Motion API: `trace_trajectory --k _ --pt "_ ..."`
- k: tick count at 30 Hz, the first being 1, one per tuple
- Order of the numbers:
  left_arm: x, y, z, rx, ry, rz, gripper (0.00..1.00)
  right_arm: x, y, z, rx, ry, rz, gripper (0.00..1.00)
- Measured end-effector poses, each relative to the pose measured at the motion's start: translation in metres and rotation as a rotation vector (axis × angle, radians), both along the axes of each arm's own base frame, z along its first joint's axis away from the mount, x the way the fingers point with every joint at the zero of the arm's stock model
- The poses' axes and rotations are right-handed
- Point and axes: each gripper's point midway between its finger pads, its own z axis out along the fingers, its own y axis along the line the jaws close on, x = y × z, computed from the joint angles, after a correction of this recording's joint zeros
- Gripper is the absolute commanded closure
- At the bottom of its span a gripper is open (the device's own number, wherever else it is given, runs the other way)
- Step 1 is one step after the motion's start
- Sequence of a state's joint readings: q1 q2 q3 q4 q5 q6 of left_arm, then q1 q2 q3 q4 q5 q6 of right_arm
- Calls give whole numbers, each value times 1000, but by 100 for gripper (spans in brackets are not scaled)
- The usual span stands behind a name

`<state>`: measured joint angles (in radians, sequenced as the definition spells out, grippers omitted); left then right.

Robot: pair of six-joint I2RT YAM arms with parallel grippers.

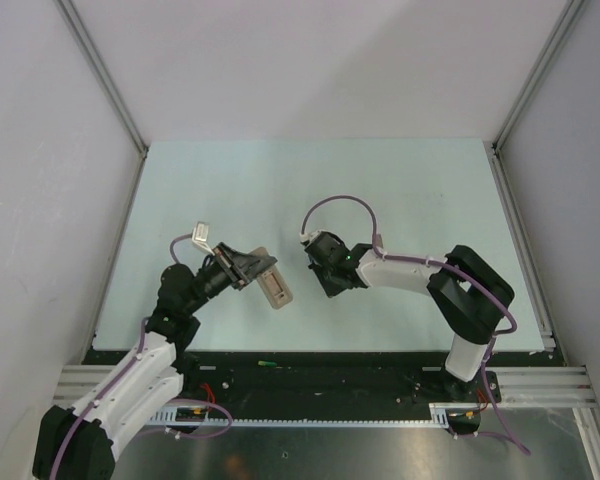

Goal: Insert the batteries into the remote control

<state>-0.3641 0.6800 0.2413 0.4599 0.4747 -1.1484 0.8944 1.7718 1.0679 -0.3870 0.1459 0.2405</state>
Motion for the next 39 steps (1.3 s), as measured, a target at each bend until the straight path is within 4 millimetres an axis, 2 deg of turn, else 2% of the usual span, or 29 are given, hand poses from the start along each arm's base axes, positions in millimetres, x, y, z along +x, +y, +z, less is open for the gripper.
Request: trace_trajectory --k 10,15,24,32,38,39 --pt "-7 -4 5 0 -28 -21 100 -3 -16 5 -178 -68 158 100" --pt "-16 -9 12 -7 -59 -48 100 6 -28 9 -282 -127 274 100" --pt "-26 -14 18 -14 -85 -83 100 25 -15 31 -200 -200 453 100" --pt "-29 -15 21 -20 -96 -86 100 33 -16 27 -175 -196 499 100" --pt "-29 -16 21 -20 -96 -87 100 30 -15 15 -182 -162 512 88" --pt "-29 -16 21 -20 -96 -87 100 30 -16 13 -184 -157 511 83"
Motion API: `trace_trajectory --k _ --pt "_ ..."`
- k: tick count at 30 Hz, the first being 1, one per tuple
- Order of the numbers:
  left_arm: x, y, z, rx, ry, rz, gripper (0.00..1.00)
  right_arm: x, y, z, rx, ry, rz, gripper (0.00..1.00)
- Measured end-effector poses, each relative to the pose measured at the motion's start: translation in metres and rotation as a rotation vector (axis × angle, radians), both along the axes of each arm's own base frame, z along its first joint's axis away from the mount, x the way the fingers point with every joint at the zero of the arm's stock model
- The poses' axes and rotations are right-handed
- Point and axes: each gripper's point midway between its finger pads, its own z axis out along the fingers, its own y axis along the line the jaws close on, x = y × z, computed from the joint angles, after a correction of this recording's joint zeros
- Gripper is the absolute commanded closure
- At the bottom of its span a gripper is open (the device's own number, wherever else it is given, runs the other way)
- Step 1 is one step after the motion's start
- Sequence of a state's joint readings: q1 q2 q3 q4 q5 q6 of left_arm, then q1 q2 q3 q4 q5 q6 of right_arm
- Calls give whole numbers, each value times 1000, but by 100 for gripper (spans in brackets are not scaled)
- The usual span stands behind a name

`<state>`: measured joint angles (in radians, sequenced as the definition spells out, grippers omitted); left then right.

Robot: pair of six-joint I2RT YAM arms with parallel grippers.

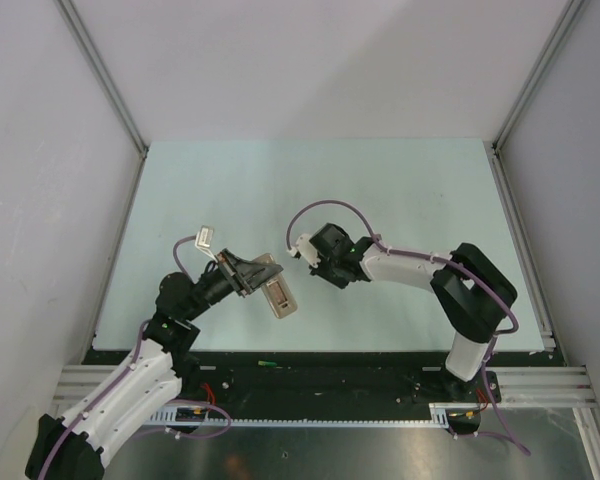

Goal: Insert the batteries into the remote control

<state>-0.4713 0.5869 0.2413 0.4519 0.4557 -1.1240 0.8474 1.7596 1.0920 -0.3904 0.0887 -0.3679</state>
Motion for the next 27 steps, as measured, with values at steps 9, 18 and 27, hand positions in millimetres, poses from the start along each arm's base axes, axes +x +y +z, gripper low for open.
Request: trace_trajectory --k 9,18,27 --pt "0 0 0 -1 -1 -2 100 -2 -2 -11 -15 23 -28 61" --pt "0 0 0 -1 -1 -1 100 2 -9 7 -29 -55 -104 42" --pt "0 0 0 -2 1 3 100 18 -14 85 248 -219 -534 61"
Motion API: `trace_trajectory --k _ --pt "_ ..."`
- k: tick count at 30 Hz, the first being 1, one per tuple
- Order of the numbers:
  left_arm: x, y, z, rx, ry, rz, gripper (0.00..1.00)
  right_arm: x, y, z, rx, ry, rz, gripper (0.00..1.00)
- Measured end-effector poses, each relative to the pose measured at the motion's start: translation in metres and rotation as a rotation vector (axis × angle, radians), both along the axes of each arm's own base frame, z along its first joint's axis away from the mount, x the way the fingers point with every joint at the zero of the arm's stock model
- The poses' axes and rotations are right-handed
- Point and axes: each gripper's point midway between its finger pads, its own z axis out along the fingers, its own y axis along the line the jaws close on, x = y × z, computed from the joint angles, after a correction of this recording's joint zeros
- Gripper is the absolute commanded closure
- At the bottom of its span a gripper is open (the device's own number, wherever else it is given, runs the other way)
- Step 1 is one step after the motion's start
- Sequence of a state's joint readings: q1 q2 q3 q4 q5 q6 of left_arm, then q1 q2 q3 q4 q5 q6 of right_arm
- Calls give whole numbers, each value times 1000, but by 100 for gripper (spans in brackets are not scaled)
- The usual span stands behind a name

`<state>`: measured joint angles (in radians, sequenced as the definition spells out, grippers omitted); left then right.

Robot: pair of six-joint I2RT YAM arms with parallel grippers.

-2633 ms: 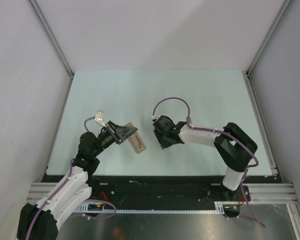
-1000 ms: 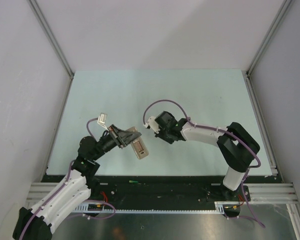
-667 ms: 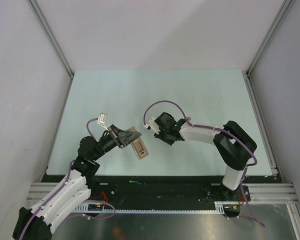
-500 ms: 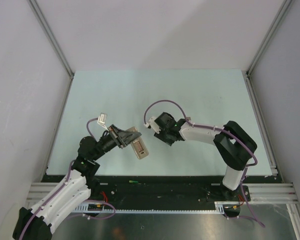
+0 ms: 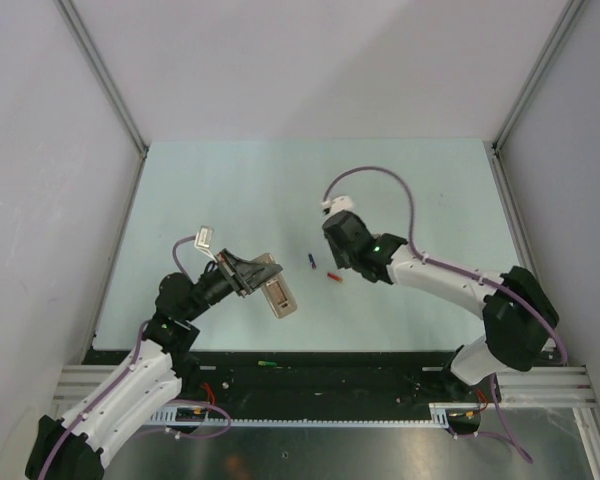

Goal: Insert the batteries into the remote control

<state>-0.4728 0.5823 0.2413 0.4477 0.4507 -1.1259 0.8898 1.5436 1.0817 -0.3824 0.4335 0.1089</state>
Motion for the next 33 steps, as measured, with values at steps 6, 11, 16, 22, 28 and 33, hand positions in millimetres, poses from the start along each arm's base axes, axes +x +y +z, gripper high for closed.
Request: trace_trajectory --k 6,11,16,22,28,33 --pt "-2 2 7 -19 -12 5 100 18 -16 3 348 95 -396 6" --pt "-4 4 12 -37 -20 9 100 -7 16 -14 485 179 -536 5" --pt "-5 4 8 -37 -11 12 100 -29 26 -56 497 262 -725 13" --pt "-5 4 4 -36 9 15 100 -31 16 -69 500 249 -852 16" --pt "-5 4 3 -35 11 18 100 -20 6 -75 489 255 -878 19" --pt "-4 5 3 -35 14 22 100 -18 2 -91 435 263 -873 21"
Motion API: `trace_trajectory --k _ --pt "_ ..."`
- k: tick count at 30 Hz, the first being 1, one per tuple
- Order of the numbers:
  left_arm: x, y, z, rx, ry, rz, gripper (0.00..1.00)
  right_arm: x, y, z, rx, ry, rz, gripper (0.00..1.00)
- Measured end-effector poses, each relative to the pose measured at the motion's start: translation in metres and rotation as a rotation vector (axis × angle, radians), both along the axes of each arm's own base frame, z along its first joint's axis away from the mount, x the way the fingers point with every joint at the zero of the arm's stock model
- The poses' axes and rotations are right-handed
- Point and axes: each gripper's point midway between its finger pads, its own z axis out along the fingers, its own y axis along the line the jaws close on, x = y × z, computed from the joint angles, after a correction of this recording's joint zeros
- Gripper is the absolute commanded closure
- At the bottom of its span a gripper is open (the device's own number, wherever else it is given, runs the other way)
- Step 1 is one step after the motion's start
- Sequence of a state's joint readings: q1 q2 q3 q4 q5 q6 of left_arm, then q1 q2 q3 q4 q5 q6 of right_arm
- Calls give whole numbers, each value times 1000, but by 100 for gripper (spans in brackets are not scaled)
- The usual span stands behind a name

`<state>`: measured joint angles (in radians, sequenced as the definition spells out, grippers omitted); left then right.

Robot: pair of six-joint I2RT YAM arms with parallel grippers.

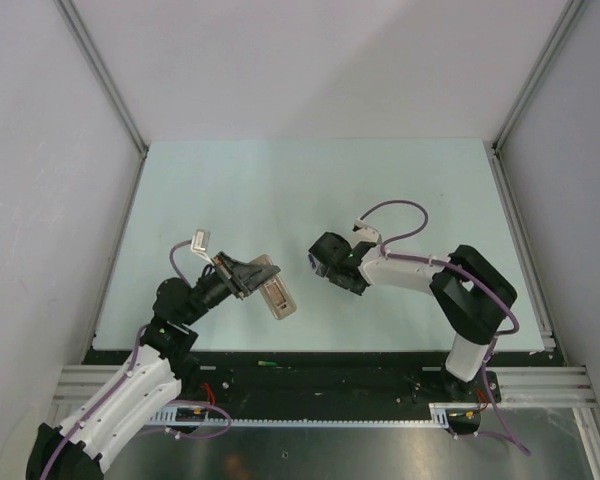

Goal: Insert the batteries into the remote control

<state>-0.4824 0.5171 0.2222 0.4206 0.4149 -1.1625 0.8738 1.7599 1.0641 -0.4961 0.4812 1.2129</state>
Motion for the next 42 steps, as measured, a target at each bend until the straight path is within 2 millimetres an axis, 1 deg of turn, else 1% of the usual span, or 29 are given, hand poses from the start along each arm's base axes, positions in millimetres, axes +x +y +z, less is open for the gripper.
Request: trace_trajectory --k 6,8,9,11,25,29,31,32,33,35,37,42 --pt "1 0 -1 2 4 3 100 3 12 1 7 4 40 22" --pt "1 0 -1 2 5 4 100 5 14 0 4 5 51 25" --pt "1 0 -1 3 6 4 100 5 16 0 2 6 57 28" --pt "1 0 -2 3 6 3 100 7 17 0 -2 9 69 31" --pt "3 0 -5 9 18 10 100 10 16 -4 -48 33 132 39" --pt "5 -1 -7 13 26 14 100 10 14 -5 -59 37 137 45" --pt "5 -1 -7 13 26 15 100 9 13 -5 -65 40 138 55" --pt "5 -1 -7 14 27 15 100 9 12 -5 -69 42 140 62" --pt "5 -1 -8 14 28 15 100 9 12 -6 -73 44 142 80" --pt "5 -1 -8 15 29 15 100 9 11 -5 -81 46 147 99" --pt "5 -1 -8 15 30 15 100 7 10 -7 -90 56 157 100" --pt "4 0 -7 13 27 14 100 5 -4 -6 -169 62 200 100"
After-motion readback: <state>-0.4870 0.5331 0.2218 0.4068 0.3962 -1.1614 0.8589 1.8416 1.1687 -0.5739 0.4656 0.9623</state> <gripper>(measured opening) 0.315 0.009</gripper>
